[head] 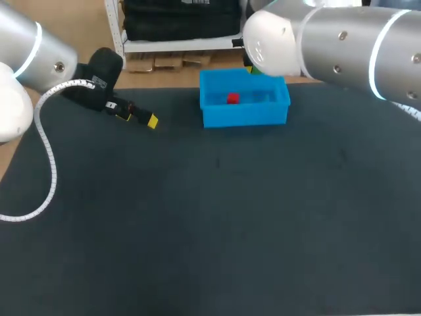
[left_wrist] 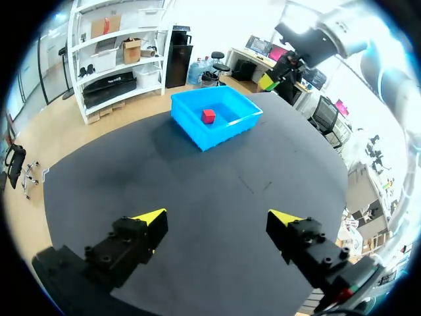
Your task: Use the left arm to pick the red cube and place it into the blue plastic box first, then use the right arm to grasp the green cube and put it into the same blue plastic box after the first action is fully finished.
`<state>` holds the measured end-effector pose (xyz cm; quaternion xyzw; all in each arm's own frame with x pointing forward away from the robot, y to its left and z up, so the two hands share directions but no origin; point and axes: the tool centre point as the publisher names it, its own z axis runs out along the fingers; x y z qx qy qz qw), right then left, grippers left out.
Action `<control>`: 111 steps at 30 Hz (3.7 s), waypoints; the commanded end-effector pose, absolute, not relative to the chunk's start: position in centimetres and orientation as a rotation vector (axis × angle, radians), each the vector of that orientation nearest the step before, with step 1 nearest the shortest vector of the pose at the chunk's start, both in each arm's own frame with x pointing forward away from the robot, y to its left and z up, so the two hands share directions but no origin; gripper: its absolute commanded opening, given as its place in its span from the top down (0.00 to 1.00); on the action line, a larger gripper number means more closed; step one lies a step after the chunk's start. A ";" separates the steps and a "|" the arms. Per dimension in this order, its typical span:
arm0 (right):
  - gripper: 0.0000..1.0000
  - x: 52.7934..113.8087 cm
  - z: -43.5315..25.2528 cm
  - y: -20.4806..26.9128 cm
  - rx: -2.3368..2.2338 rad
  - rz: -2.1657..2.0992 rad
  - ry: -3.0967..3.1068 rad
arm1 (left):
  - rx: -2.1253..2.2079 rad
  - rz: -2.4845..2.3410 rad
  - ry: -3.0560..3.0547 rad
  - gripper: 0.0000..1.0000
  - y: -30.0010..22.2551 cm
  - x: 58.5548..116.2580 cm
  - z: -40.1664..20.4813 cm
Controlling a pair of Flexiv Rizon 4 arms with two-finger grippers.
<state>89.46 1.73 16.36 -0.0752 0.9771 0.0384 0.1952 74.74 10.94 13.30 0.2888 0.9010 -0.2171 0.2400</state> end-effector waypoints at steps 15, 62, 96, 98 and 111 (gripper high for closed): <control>1.00 92.6 14.4 3.0 -0.233 0.154 2.681 | 0.788 -0.595 2.464 0.00 11.0 74.6 13.3; 1.00 95.6 7.3 1.0 -0.150 0.213 2.677 | 0.788 -0.595 2.464 0.00 11.0 74.6 13.3; 0.00 96.2 9.0 0.5 -0.116 0.202 2.649 | 0.788 -0.595 2.464 0.00 11.0 74.6 13.3; 0.00 96.2 9.5 0.6 -0.116 0.203 2.641 | 0.788 -0.595 2.464 0.00 11.0 74.6 13.3; 0.00 96.9 14.1 1.2 -0.120 0.235 2.574 | 0.788 -0.595 2.464 0.00 11.0 74.6 13.3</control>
